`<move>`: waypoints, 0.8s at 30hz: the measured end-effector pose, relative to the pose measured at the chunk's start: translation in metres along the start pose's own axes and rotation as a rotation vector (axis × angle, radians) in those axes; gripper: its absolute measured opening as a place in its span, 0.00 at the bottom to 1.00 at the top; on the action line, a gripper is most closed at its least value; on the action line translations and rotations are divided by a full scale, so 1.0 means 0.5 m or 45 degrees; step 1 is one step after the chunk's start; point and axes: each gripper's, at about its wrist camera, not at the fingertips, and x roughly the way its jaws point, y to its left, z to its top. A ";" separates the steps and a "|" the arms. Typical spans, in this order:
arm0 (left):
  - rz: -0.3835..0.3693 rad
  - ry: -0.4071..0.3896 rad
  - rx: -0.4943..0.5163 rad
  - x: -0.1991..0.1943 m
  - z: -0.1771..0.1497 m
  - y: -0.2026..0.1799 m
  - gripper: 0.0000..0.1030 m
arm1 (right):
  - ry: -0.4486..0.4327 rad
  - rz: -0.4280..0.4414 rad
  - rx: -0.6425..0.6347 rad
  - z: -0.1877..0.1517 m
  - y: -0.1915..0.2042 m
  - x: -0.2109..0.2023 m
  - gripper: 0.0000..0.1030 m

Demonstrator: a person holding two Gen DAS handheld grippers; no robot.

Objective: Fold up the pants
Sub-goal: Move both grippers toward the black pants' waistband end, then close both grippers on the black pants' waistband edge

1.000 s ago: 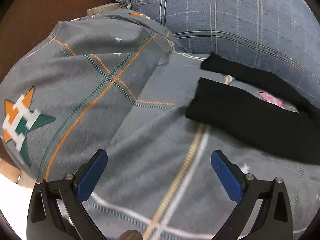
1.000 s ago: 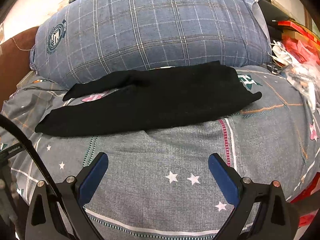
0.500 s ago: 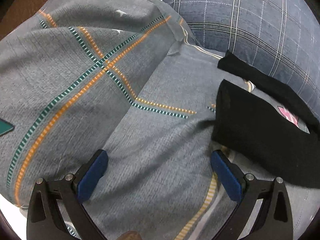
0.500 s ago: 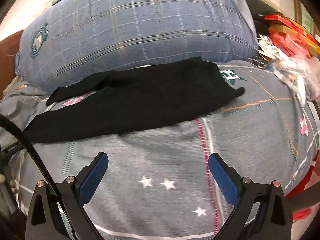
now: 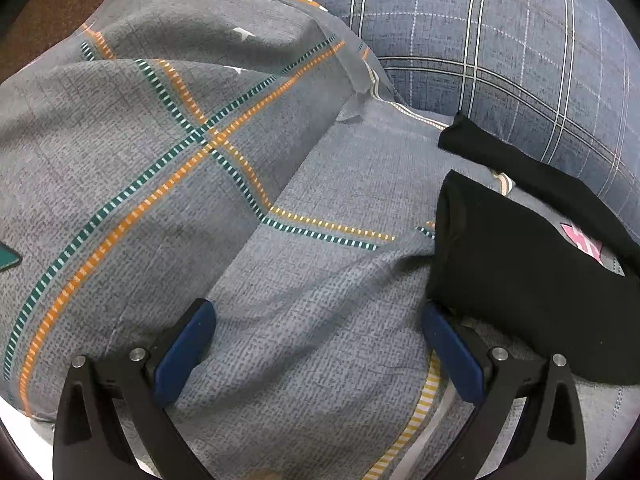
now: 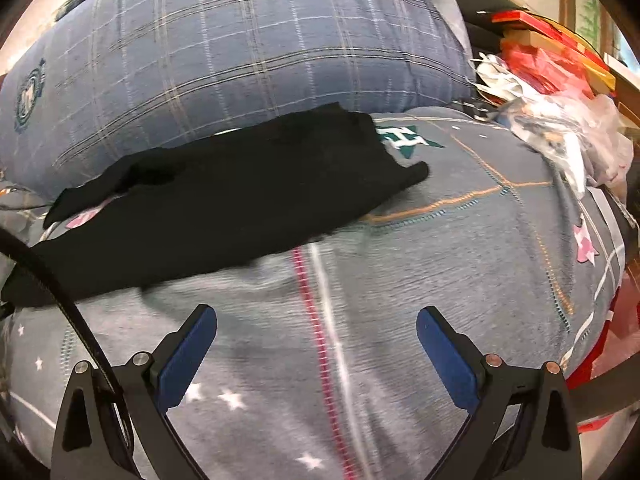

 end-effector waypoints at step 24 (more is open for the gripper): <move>-0.398 0.038 0.165 -0.117 0.167 -0.136 0.87 | 0.002 0.181 0.006 0.221 -0.071 0.037 0.99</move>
